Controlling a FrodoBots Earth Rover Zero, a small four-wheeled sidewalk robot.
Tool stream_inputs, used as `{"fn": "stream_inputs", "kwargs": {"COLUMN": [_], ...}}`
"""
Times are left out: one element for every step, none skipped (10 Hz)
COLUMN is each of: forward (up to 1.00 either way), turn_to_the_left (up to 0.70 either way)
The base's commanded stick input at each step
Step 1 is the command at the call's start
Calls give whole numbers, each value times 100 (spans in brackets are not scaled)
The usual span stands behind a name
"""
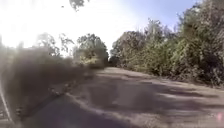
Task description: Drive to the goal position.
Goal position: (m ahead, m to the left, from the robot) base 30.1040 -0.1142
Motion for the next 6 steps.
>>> {"fn": "stream_inputs", "kwargs": {"forward": [70,70,70,70,70,70], "turn_to_the_left": [34,7,0,0,0,0]}}
